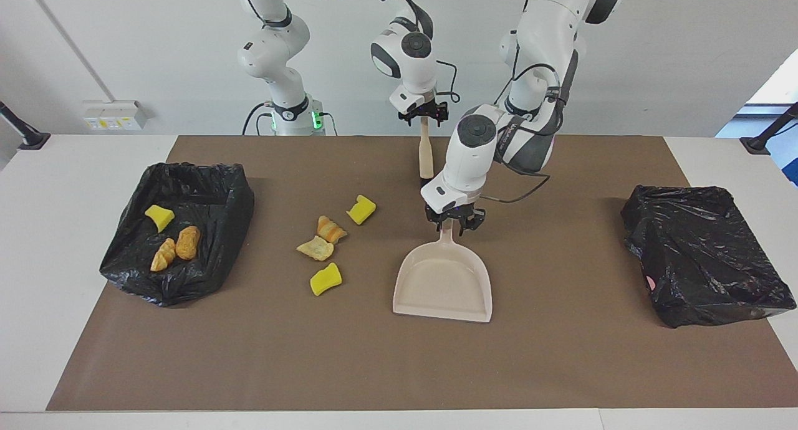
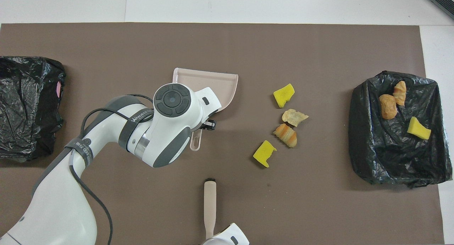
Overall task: Sweep and dump trash in bin
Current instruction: 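Grasp the brush with the right gripper while the left gripper holds the dustpan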
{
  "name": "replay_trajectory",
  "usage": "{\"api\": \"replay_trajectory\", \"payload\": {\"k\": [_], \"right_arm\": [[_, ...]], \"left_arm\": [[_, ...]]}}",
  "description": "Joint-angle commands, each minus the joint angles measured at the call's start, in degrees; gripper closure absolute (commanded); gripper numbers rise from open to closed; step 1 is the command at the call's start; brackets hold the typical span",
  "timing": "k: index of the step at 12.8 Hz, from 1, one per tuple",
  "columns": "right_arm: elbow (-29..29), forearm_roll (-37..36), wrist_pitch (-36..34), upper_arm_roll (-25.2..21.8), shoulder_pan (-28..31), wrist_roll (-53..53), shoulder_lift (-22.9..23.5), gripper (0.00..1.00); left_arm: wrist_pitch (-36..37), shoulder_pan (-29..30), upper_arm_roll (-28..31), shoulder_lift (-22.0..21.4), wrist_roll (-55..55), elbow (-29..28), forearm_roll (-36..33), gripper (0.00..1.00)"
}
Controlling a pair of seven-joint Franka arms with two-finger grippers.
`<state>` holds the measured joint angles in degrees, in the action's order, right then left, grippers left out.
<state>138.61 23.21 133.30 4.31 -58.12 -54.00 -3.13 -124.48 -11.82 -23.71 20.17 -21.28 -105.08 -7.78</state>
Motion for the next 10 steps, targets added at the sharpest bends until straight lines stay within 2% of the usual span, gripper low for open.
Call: {"api": "replay_trajectory", "payload": {"k": [1, 3, 6, 10], "right_arm": [[0.8, 1.0, 1.7, -0.1, -0.4, -1.1, -0.4, 1.0], [0.3, 1.0, 1.7, -0.2, -0.2, -1.2, 0.3, 1.0], [-2.1, 0.9, 0.1, -0.3, 0.2, -1.2, 1.5, 1.0], [-3.9, -0.4, -6.4, -1.0, 2.0, -3.0, -0.4, 1.0]], "left_arm": [[-0.5, -0.6, 0.3, -0.3, 1.7, -0.4, -1.5, 0.92], [0.0, 0.3, 0.4, -1.2, 6.0, 0.1, -1.4, 1.0], [6.1, 1.3, 0.5, -2.1, 13.2, 2.9, -1.5, 1.0], [7.5, 2.4, 0.8, -2.1, 23.4, 4.4, -1.6, 1.0]]}}
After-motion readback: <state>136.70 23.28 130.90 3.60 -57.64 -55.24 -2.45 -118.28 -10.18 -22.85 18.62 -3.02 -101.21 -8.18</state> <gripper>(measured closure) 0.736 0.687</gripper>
